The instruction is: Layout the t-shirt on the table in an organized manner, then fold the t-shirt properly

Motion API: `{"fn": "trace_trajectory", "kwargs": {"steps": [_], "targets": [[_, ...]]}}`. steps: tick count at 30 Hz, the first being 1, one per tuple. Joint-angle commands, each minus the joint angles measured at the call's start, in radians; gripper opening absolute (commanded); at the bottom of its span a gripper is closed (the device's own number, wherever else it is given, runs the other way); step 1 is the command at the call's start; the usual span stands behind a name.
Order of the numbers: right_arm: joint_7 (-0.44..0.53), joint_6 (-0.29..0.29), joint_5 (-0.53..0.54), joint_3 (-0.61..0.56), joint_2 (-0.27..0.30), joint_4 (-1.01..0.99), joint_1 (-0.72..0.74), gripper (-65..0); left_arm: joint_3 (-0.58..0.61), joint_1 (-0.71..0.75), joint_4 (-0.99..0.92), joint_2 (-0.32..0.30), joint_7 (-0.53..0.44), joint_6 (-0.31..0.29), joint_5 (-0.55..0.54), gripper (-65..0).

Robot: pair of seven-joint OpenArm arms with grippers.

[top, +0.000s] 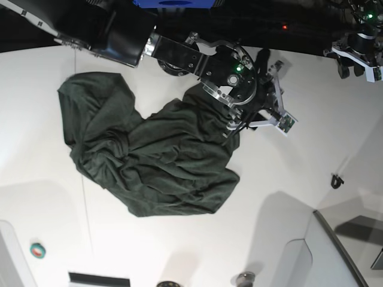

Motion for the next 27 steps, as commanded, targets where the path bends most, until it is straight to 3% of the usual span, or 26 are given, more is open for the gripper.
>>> {"fn": "trace_trajectory", "kwargs": {"steps": [1, 3, 6, 13, 17, 21, 27], "targets": [[-0.03, -0.033, -0.008, 0.016, 0.009, 0.028, -0.003, -32.3, -0.006, 0.005, 0.014, -0.011, -0.021, -0.006, -0.01, -38.7], [-0.075, -0.056, -0.011, 0.016, 0.032, 0.059, -0.022, -20.6, -0.001, 0.0, 0.014, -0.009, -0.021, -0.006, -0.01, -38.5], [-0.073, -0.058, -0.011, 0.022, 0.049, 0.043, -0.045, -20.3, -0.001, -0.004, 0.014, -0.009, -0.019, -0.006, -0.01, -38.5], [0.059, -0.058, -0.008, 0.039, 0.029, -0.165, -0.035, -33.8, 0.0, -0.014, 0.013, -0.009, -0.017, -0.006, -0.01, -38.5], [0.079, -0.035, -0.008, 0.037, -0.007, -0.239, -0.014, -61.2, 0.0, -0.012, 0.013, -0.009, -0.017, -0.006, -0.01, -38.5], [0.079, 0.02, -0.007, 0.032, -0.023, -0.201, 0.005, -62.1, 0.0, -0.014, 0.013, -0.008, -0.017, -0.006, -0.01, -38.5], [0.071, 0.04, -0.005, 0.037, -0.027, -0.03, 0.038, -62.1, 0.002, -0.018, -0.009, -0.009, -0.017, -0.006, -0.01, -38.5]]}}
